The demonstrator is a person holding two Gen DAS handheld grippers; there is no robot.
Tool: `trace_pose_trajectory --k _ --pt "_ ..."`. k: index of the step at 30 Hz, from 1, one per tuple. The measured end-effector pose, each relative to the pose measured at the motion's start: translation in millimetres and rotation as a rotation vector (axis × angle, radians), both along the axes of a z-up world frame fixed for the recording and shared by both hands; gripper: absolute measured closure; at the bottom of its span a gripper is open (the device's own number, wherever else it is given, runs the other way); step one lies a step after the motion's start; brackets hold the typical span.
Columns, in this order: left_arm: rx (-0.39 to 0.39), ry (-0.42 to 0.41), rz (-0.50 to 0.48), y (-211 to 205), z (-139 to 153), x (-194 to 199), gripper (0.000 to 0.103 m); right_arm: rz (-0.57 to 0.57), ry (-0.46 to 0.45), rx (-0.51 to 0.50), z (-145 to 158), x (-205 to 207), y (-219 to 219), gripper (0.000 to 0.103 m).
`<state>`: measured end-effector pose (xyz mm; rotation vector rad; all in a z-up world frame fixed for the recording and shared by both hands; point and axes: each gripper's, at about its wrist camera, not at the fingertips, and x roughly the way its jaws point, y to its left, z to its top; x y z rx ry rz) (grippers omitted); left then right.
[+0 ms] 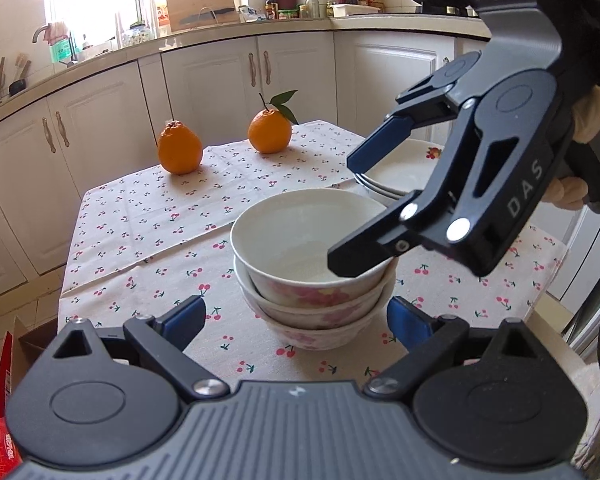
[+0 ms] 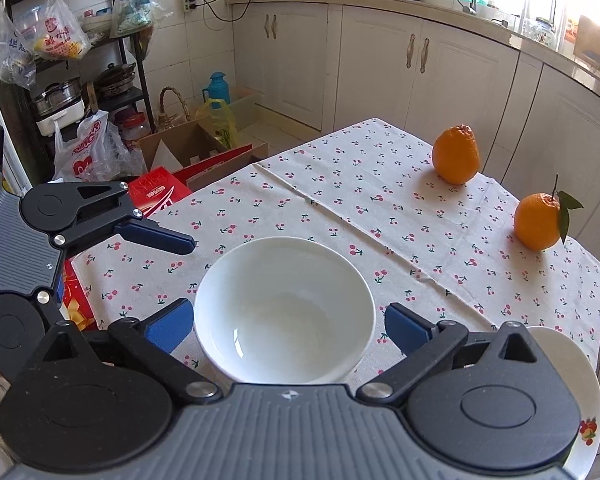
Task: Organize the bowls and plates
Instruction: 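Open the right gripper and withdraw it from the three-bowl stack, then grasp the bowl stack rim with the left gripper while the right gripper grasps the opposite rim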
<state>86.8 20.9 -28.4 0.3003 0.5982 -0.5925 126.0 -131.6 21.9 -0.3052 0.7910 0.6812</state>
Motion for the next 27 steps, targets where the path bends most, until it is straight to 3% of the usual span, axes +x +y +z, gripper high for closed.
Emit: trace_pose_trajectory --k 10,16,22,27 --pt "0.031 0.0 -0.049 7.7 -3.3 -6.0 0.006 -0.029 -0.06 -0.026 -4.4 -40.5 -14.9 0.0" --pt "0.031 0.018 -0.053 8.9 -7.9 -4.8 0.006 -0.013 -0.091 0.018 -16.3 -59.2 -28.2 0.0" --pt "0.058 0.048 -0.069 7.5 -18.5 5.2 0.006 -0.02 -0.062 -0.06 -36.6 -53.4 -30.9 0.0" --pt "0.082 0.081 -0.089 6.3 -27.2 20.3 0.006 -0.037 -0.038 -0.068 -48.8 -40.9 -33.4 0.0"
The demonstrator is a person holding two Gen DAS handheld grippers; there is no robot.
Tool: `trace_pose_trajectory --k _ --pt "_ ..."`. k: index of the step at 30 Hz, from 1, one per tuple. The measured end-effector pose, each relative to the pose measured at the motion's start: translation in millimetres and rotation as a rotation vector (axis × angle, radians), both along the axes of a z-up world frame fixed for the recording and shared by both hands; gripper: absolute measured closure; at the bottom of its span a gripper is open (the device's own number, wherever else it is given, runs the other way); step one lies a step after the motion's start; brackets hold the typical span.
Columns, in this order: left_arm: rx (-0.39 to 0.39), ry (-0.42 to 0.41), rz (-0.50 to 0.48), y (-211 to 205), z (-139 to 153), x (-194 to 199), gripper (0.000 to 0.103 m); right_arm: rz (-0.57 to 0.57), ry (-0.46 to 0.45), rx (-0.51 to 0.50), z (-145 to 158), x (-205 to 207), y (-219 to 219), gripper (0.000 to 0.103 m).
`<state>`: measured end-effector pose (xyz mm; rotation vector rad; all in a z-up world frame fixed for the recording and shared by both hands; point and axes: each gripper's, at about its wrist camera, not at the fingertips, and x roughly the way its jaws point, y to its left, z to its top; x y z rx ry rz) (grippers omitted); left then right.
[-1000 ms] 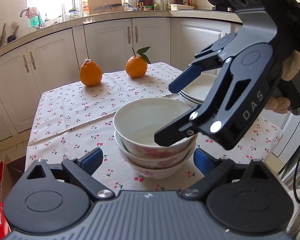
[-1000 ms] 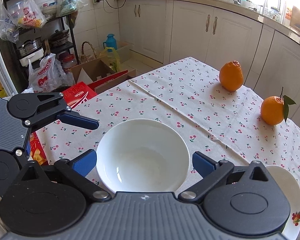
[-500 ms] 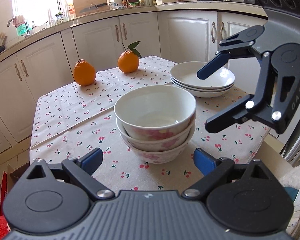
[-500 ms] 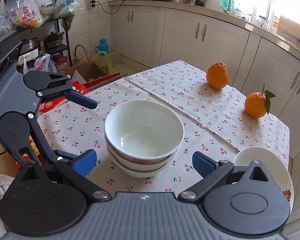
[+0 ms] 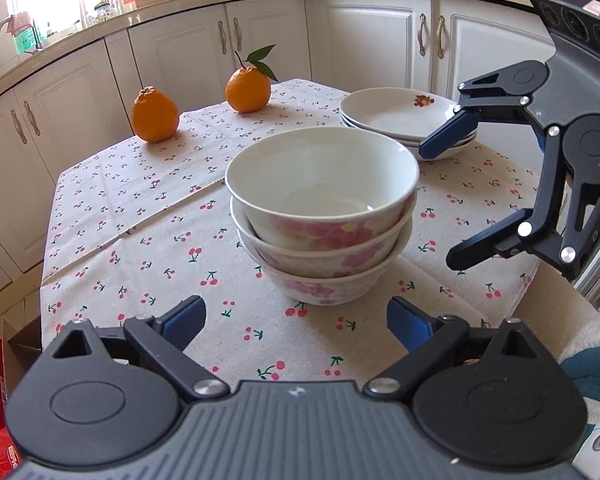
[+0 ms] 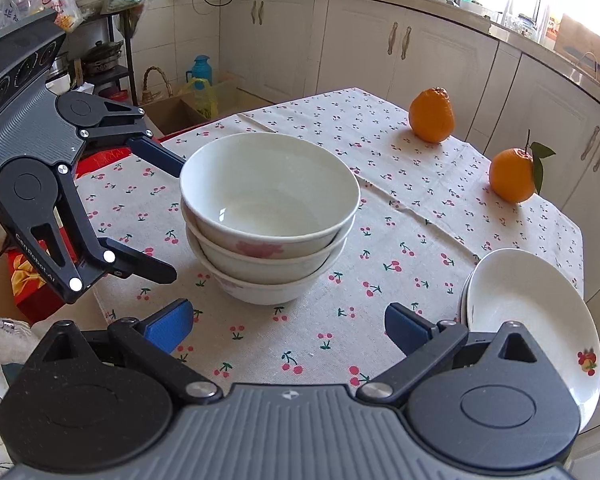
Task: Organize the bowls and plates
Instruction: 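Grasp the bowl stack rim with the left gripper while the right gripper grasps the opposite rim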
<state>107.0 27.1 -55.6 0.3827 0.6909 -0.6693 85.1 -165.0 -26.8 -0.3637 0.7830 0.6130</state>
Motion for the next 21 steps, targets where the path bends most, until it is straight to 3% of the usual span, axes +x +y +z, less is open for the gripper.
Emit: trace_pose_trajectory --k 7,21 --pt "0.024 0.024 -0.052 -5.6 -9.4 14.7 0.006 -0.017 -0.003 -0.017 -10.6 14.2 0.8 0.0" --pt "0.043 0.018 -0.203 -8.4 -8.6 23.8 0.009 0.096 0.005 -0.061 -19.7 24.1 14.4 0.0"
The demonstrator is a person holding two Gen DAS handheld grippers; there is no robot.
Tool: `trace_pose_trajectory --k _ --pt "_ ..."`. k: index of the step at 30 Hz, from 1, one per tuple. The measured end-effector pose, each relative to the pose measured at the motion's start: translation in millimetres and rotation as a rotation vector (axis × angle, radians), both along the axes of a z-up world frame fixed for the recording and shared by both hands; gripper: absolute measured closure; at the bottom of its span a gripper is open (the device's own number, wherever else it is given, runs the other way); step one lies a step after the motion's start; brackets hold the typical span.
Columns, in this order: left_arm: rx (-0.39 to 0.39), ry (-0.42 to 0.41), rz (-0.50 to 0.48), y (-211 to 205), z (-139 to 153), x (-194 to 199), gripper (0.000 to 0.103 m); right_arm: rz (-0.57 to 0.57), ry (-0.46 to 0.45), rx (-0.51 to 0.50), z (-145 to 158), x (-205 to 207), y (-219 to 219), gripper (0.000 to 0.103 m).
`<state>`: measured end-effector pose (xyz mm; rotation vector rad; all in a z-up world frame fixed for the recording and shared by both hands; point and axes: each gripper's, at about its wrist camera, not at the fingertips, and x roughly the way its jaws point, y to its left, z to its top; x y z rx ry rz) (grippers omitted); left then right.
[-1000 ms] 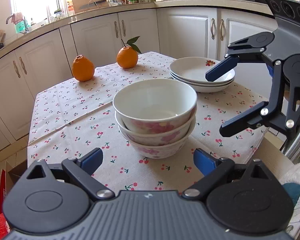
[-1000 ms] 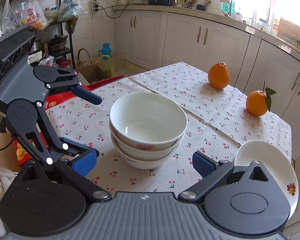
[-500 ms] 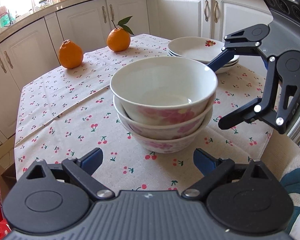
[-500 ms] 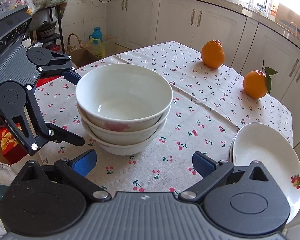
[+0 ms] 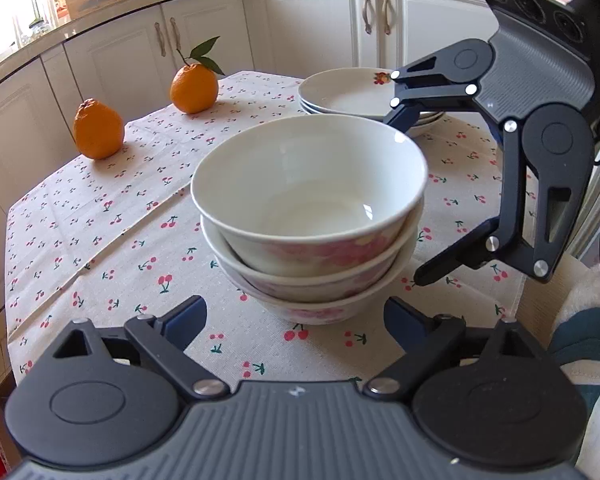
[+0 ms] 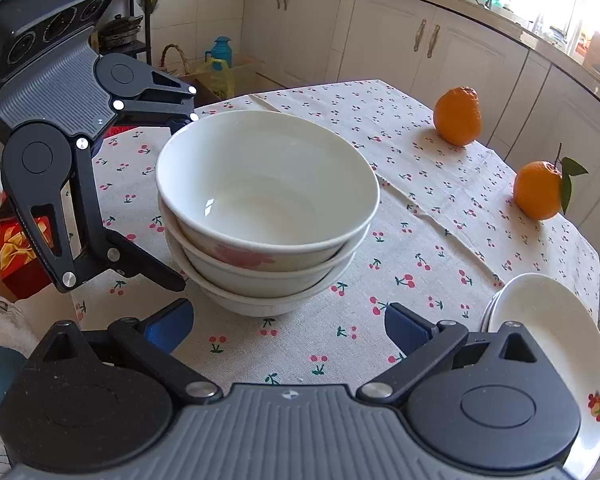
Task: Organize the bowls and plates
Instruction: 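Grasp the bowl stack rim with the left gripper while the right gripper grasps the opposite rim, then lift the bowl stack with both grippers and carry it over the plate stack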
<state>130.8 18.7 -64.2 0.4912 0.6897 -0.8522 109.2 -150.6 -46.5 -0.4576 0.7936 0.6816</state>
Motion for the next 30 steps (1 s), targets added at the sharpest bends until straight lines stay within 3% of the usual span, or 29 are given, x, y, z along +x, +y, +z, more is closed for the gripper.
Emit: trace_pose_trajectory --k 12,18,30 --pt "0.021 0.004 -0.12 -1.3 -0.2 13.0 0.014 0.102 0.013 -0.025 1.9 7.8 12.3 0.001" --pt "0.017 0.02 -0.181 -0.5 -0.1 18.7 0.019 0.143 0.037 -0.033 2.2 14.3 14.5 0.007" --pt "0.011 0.076 -0.224 -1.8 4.3 24.4 0.02 0.189 0.097 -0.019 4.5 25.5 11.5 0.011"
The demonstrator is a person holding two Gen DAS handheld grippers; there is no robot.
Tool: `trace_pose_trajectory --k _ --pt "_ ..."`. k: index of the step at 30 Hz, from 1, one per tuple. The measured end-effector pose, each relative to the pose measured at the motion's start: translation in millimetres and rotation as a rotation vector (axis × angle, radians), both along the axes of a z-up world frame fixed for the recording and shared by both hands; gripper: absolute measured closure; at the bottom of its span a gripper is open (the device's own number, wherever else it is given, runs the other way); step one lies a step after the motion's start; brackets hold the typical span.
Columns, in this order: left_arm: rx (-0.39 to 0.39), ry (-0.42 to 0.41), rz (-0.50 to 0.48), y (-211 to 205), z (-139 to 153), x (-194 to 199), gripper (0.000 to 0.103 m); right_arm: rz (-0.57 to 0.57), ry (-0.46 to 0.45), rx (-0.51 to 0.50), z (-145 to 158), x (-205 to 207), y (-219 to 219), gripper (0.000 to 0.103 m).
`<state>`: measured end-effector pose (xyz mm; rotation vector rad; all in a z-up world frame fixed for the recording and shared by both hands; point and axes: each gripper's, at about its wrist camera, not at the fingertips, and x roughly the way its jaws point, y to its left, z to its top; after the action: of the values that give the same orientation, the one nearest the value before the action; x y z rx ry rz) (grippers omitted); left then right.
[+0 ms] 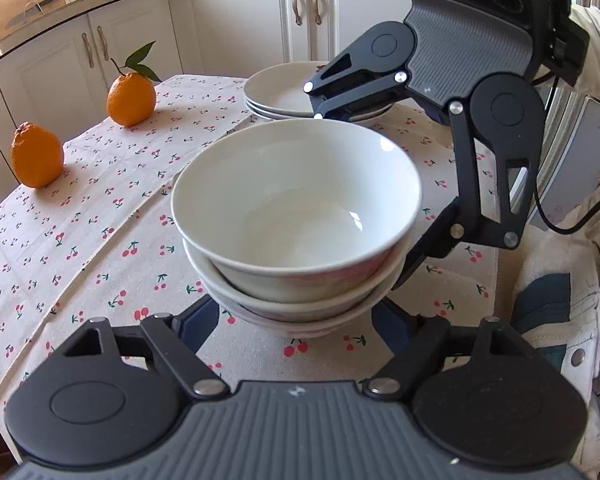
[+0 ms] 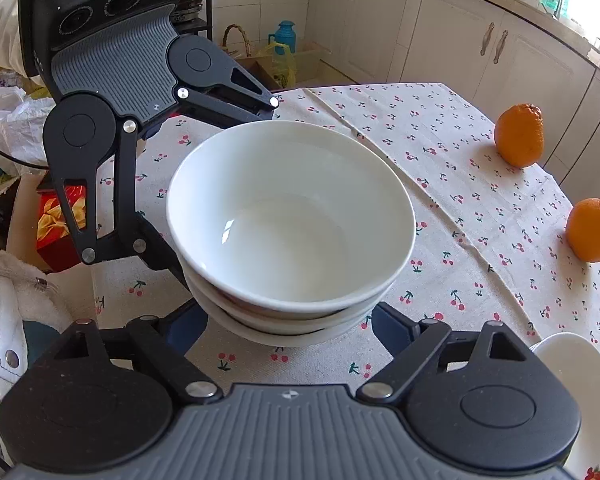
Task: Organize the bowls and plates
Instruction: 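Lift the bowl stack with both grippers and carry it over the plate stack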
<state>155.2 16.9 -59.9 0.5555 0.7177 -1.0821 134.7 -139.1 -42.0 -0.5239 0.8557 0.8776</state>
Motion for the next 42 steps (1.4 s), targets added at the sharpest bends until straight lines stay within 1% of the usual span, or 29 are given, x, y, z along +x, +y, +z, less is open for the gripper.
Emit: trace_pose_trajectory --k 9,13,21,37,42 --pt "0.015 0.022 -0.043 -1.1 1.3 3.6 0.023 0.03 0.04 0.012 -1.0 8.2 -1.2 0.014" --pt "0.014 0.029 -0.054 0.1 1.7 4.8 0.023 0.037 0.061 0.027 -0.4 9.3 -1.8 0.018" --pt "0.012 0.033 -0.067 -1.2 1.4 8.5 0.023 0.036 0.072 0.03 -0.9 11.4 -1.8 0.018" --pt "0.003 0.01 -0.073 -1.4 4.2 2.9 0.023 0.021 0.097 0.022 1.0 13.7 -1.1 0.018" --pt "0.0 0.001 -0.071 -5.1 6.2 0.9 0.023 0.021 0.087 0.014 3.7 11.9 -3.5 0.018"
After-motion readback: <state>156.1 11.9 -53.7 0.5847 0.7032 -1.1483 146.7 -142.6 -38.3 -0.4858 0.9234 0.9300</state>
